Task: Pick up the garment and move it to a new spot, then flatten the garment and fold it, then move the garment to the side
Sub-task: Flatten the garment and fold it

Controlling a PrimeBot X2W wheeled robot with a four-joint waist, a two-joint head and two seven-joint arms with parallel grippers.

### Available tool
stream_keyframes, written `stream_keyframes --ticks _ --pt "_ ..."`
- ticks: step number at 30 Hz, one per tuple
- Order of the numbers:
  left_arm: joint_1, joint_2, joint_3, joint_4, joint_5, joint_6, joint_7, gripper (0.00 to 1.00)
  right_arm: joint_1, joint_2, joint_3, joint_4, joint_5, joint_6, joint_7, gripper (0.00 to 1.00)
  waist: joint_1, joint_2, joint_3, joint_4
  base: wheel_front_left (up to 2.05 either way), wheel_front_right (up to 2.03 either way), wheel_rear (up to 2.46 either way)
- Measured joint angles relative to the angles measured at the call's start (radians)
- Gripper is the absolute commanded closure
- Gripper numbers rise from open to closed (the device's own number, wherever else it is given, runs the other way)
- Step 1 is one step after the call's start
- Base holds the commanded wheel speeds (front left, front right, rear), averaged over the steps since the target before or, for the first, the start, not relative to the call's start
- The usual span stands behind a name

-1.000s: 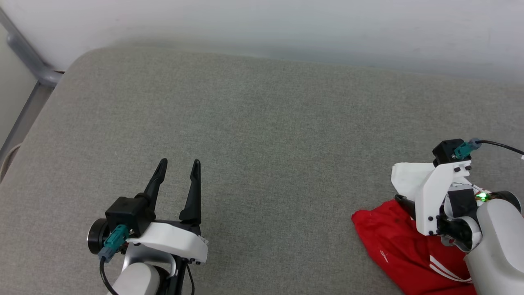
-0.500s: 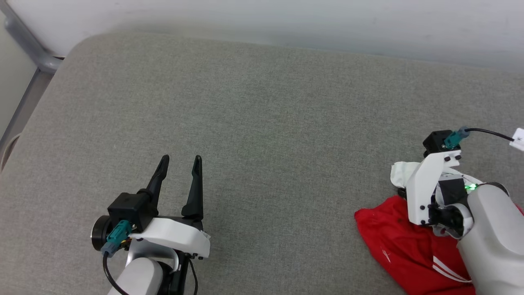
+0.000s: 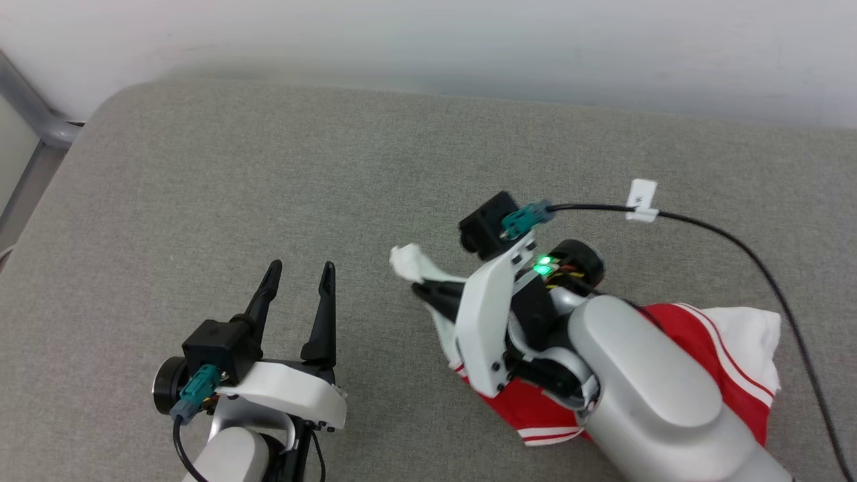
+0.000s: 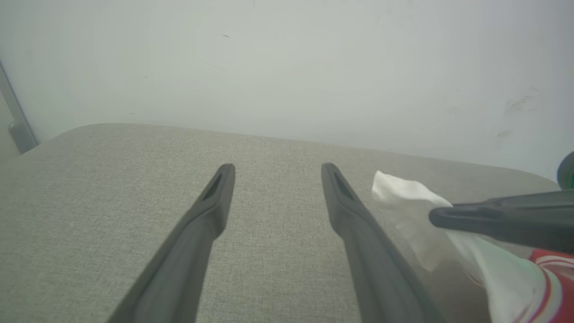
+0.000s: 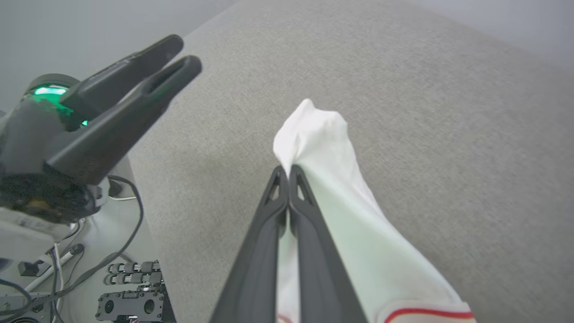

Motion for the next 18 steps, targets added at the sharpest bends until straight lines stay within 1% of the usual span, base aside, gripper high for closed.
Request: stream_keyframes --ticks 3,5,9,10,11,12,13,15,18 --pt "-0.001 -0.003 -0.007 0.000 0.000 -0.001 0.000 0.00 0.011 0.016 0.096 -0.005 0.043 0.000 -0.006 1.00 0.0001 0.0000 0.007 0.008 0.00 0.00 0.00" --pt "-0.001 -0.007 -0.011 0.002 -0.001 -0.004 0.000 0.00 0.046 0.023 0.144 0.025 0.069 0.000 -0.010 1.00 0.0000 0.0000 0.011 0.017 0.00 0.00 0.00" --pt "-0.001 -0.011 -0.012 0.011 -0.007 -0.005 -0.001 0.00 0.109 0.023 0.188 0.117 0.092 0.000 -0.039 1.00 0.0000 0.0000 0.019 0.033 0.00 0.00 0.00" --pt "-0.001 -0.011 -0.011 0.013 -0.007 -0.005 -0.001 0.00 0.118 0.024 0.188 0.130 0.101 0.000 -0.057 0.96 0.0000 0.0000 0.021 0.035 0.00 0.00 0.00" --pt "0.000 -0.011 -0.011 0.015 -0.007 -0.005 -0.002 0.00 0.123 0.024 0.189 0.139 0.111 0.000 -0.079 0.55 0.0001 0.0000 0.022 0.036 0.00 0.00 0.00" --pt "0.000 -0.012 -0.009 0.016 -0.008 -0.004 -0.002 0.00 0.123 0.024 0.193 0.145 0.112 0.000 -0.098 0.06 0.0001 0.0000 0.022 0.035 0.00 0.00 0.00" --pt "0.001 -0.012 -0.008 0.017 -0.008 -0.003 -0.002 0.00 0.124 0.024 0.194 0.146 0.114 0.000 -0.127 0.00 0.0001 0.0000 0.022 0.034 0.00 0.00 0.00" --pt "0.003 -0.012 -0.005 0.020 -0.009 0.000 -0.003 0.00 0.120 0.025 0.194 0.139 0.111 0.000 -0.197 0.00 0.0000 0.0000 0.019 0.028 0.00 0.00 0.00" --pt "0.005 -0.011 -0.002 0.027 -0.009 0.001 -0.006 0.00 0.107 0.025 0.177 0.107 0.089 0.000 -0.334 0.00 0.0000 0.0000 0.009 0.019 0.00 0.00 0.00"
